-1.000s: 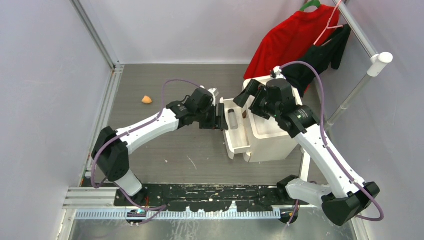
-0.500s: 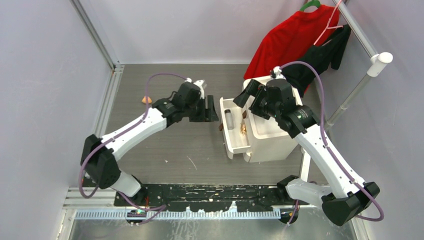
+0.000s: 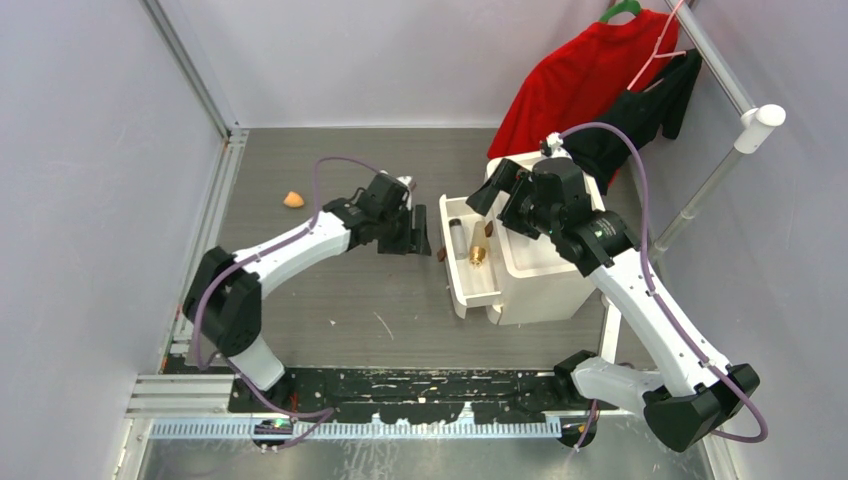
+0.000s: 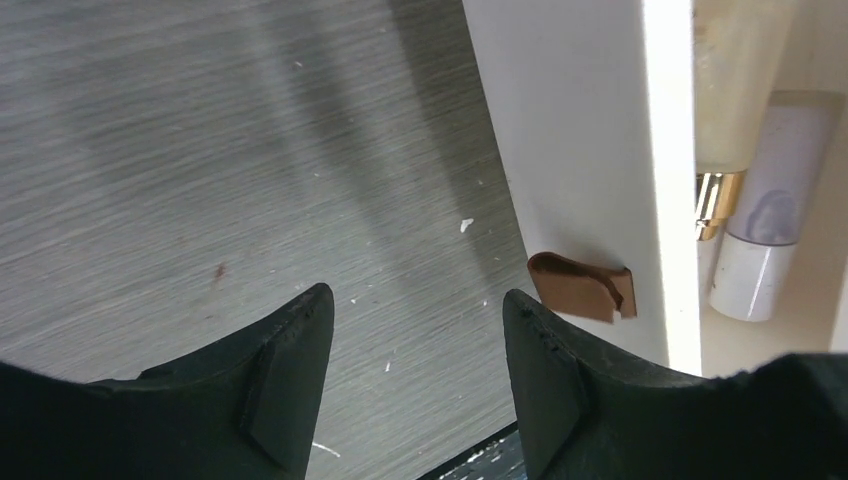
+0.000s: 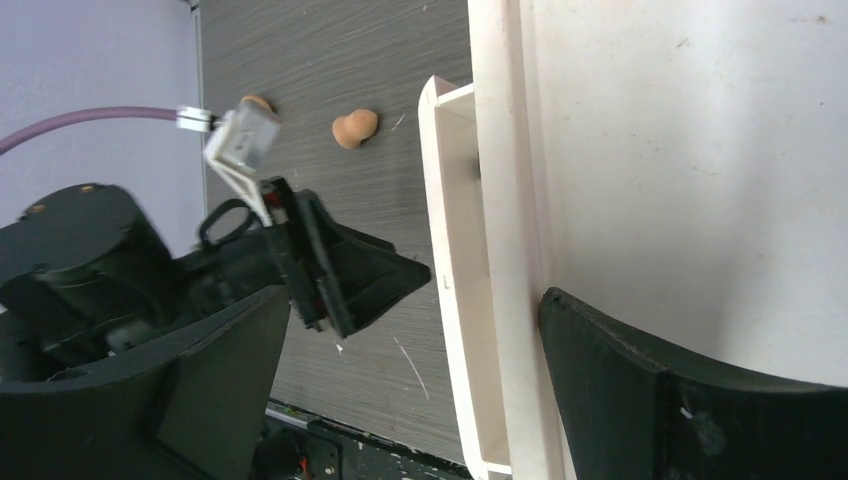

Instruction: Organize the makeup

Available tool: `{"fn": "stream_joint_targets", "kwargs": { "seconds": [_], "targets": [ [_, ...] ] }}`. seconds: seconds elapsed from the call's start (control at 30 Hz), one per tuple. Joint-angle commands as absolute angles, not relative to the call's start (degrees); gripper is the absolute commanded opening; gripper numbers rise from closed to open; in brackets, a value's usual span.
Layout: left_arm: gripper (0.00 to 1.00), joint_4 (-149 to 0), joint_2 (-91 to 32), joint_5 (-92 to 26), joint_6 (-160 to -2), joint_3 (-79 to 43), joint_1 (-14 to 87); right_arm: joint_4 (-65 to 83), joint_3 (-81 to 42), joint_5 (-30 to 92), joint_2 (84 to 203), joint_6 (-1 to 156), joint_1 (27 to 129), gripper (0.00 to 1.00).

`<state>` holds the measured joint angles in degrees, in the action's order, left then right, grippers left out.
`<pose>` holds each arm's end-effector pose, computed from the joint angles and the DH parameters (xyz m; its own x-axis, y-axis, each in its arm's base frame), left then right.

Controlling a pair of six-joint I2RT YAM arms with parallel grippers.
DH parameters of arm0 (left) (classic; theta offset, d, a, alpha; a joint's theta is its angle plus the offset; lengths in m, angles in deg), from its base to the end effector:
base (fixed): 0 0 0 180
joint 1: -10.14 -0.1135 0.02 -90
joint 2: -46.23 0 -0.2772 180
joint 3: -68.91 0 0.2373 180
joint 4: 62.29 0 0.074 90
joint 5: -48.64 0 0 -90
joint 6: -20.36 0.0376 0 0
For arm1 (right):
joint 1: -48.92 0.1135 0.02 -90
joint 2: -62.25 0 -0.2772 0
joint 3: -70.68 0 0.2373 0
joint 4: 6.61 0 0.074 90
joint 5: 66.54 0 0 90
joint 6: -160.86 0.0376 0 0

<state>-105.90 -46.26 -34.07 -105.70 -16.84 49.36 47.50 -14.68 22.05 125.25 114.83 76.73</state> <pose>0.2594 -0.2179 0.2769 -0.8883 -0.0286 -0.4583 0.2066 0.8664 -0.4546 0.1849 0.0965 0.3920 -0.6459 0.4440 -0.6210 0.0008 0.8139 0.5811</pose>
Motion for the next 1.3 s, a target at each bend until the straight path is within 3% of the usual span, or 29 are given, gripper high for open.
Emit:
{"fn": "stream_joint_targets", "kwargs": {
  "seconds": [0.0, 0.23, 0.9, 1.1, 1.27],
  "targets": [
    [0.63, -100.0, -49.9, -30.1, -107.5, -21.1, 52.2, 48.6, -14.5, 26.2, 125.8, 116.5, 77.8, 1.00],
    [0.62, -99.2, -56.3, -28.6, -108.7, -29.8, 55.8, 48.9, -14.8, 26.2, 126.1, 117.0, 77.8, 1.00],
    [0.63, -94.0, -66.0, -20.6, -109.5, -39.2, 58.6, 47.5, -13.9, 28.4, 126.3, 118.0, 77.9, 1.00],
    [0.67, -94.7, -63.8, -19.9, -103.3, -36.6, 58.3, 47.8, -14.0, 28.2, 126.2, 117.6, 77.9, 1.00],
    [0.70, -89.1, -56.7, -17.7, -97.0, -26.6, 56.2, 47.9, -14.0, 28.3, 126.1, 117.2, 77.9, 1.00]
  ]
}}
